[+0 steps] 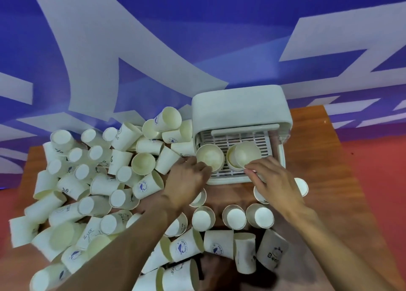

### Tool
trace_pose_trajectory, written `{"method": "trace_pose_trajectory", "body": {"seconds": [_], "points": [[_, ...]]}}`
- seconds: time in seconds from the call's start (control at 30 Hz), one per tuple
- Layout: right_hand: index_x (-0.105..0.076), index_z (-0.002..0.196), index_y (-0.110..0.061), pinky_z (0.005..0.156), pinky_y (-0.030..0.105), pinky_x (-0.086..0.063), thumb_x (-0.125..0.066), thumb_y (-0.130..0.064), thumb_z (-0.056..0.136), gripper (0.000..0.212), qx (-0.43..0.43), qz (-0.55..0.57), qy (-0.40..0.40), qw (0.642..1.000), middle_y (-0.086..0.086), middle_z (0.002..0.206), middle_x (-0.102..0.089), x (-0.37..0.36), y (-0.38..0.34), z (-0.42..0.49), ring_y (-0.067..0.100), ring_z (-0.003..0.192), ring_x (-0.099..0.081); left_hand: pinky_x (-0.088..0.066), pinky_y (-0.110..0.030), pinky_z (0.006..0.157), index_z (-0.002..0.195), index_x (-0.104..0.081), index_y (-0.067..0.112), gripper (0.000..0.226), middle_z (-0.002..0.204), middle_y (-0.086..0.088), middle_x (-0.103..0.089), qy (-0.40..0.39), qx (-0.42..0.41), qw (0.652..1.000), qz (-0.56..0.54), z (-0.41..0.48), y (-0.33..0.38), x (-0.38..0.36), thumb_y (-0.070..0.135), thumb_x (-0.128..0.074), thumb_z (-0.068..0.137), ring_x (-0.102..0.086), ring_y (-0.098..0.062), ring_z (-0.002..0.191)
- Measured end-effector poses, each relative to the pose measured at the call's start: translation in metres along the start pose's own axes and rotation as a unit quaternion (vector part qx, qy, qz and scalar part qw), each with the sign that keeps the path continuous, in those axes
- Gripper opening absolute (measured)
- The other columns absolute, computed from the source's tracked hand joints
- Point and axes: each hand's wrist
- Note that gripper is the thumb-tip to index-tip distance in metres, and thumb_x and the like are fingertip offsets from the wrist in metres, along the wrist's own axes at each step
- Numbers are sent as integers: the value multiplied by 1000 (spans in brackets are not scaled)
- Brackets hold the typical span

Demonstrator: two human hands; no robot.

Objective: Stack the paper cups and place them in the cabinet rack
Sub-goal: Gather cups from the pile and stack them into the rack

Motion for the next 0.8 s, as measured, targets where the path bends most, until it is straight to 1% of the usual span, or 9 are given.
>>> {"method": "trace_pose_trajectory", "body": {"seconds": [0.13,0.23,0.33,0.43,0.5,0.6,0.63,0.7,0.8], "points": [[-73,93,-25,58,27,-48,-48,-41,96,30,-11,-41,-63,997,-12,90,-68,-12,5,15,14,92,-60,-32,-24,55,65,-68,20,22,61,3,-64,-22,-20,999,-21,17,1,-10,35,-75,80,-57,-21,62],[-75,96,-25,65,32,-50,-57,-37,96,21,-64,-39,-135,988,-9,94,-70,-23,6,25,18,100,-57,-43,-27,53,72,-73,17,21,67,-1,-69,-40,7,998,-51,25,2,-23,35,-73,83,-60,-24,66],[-75,102,-27,72,33,-45,-58,-37,97,21,-110,-13,-158,981,-8,102,-70,-27,5,33,18,104,-53,-43,-28,48,70,-73,16,18,66,-4,-69,-61,40,994,-86,28,3,-30,30,-77,81,-59,-26,68],[-76,103,-26,76,36,-47,-59,-38,96,22,-130,15,-163,978,-8,104,-71,-28,3,37,18,103,-53,-45,-28,47,69,-73,17,13,64,-3,-68,-53,48,993,-92,25,3,-36,24,-82,77,-60,-24,68],[-76,101,-26,76,37,-48,-60,-38,96,21,-141,23,-158,977,-8,103,-70,-30,2,34,18,102,-53,-44,-27,47,69,-72,16,14,65,-2,-67,-57,51,993,-90,24,4,-38,24,-80,78,-60,-24,71],[-76,101,-28,76,36,-48,-59,-38,96,21,-144,24,-148,978,-10,102,-69,-31,2,32,17,103,-53,-35,-22,47,68,-72,17,17,64,-1,-66,-34,50,995,-77,24,5,-35,28,-81,77,-60,-22,69],[-76,101,-28,76,36,-47,-58,-39,96,21,-144,20,-149,978,-10,103,-69,-31,2,32,17,104,-54,-37,-23,48,70,-71,17,19,64,-1,-67,-22,49,996,-72,23,6,-33,31,-79,79,-60,-22,68],[-74,103,-28,78,35,-46,-55,-40,97,23,-144,6,-156,977,-10,105,-68,-30,1,33,17,105,-54,-45,-28,53,86,-73,17,20,75,-2,-71,-1,52,996,-67,20,7,-30,37,-69,87,-61,-24,74],[-72,109,-28,82,36,-45,-52,-41,99,26,-143,-12,-181,973,-7,112,-67,-30,-3,33,19,110,-55,-48,-32,59,112,-67,18,27,100,-1,-70,22,77,992,-94,9,6,-23,34,-62,90,-61,-25,85]]}}
Point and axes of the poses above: each hand's wrist, its own z-axis towards the middle knuckle, its own x-axis out of the back of the hand, y = z × x
